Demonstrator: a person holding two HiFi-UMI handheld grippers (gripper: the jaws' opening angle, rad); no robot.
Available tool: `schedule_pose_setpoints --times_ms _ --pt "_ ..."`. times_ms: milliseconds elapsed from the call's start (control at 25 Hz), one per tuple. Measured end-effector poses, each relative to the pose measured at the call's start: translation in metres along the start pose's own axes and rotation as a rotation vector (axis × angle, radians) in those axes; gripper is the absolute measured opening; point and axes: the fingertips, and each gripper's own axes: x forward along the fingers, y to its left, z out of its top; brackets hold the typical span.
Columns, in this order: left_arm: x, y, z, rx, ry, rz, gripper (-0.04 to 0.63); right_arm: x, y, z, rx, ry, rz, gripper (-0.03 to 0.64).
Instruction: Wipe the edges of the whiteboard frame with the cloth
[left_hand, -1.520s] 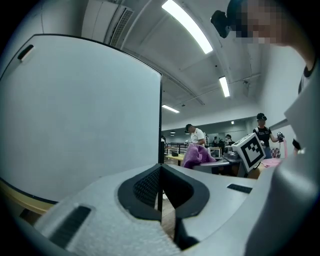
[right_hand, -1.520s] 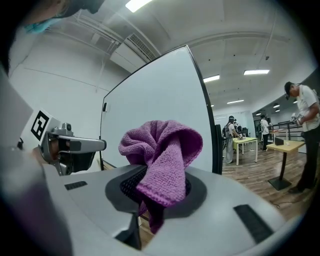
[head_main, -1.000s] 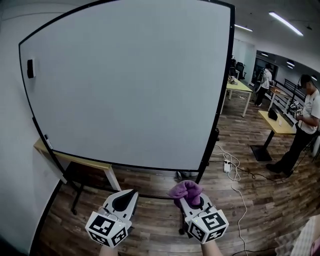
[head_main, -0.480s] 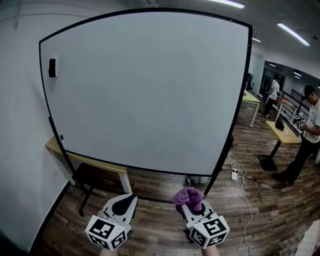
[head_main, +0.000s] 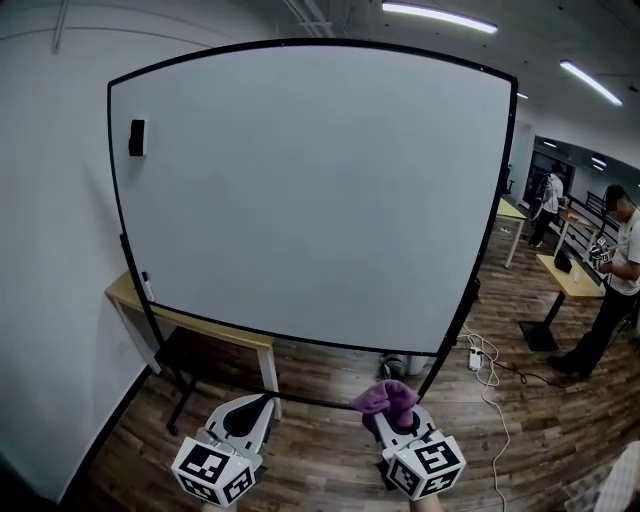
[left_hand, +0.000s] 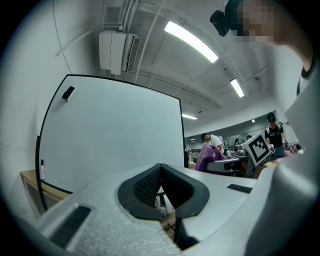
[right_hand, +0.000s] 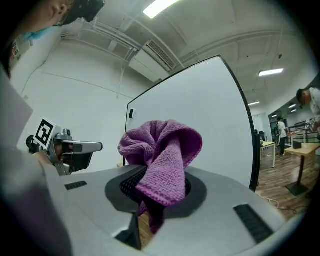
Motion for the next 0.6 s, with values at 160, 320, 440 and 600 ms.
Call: schedule_pose_setpoints --times_ms 160,320,440,600 --pt "-0.023 0.005 0.005 0.003 0.000 -0.003 0.015 -0.010 0.019 0.000 -0.005 0.005 -0.020 0.067" --pt "-0.047 0.009 0.008 0.008 -0.002 -0.008 0.015 -0.021 0.038 -0.002 -0.003 0.006 -0.040 0.067" --pt "-0.065 0.011 0.011 0.012 -0.004 -0.012 0.015 -0.031 0.051 -0.002 -0.002 0.001 -0.055 0.068" --pt "-0.085 0.016 0.012 0.016 -0.005 -0.014 0.015 -0.042 0.071 -0.003 -0.003 -0.003 -0.073 0.069"
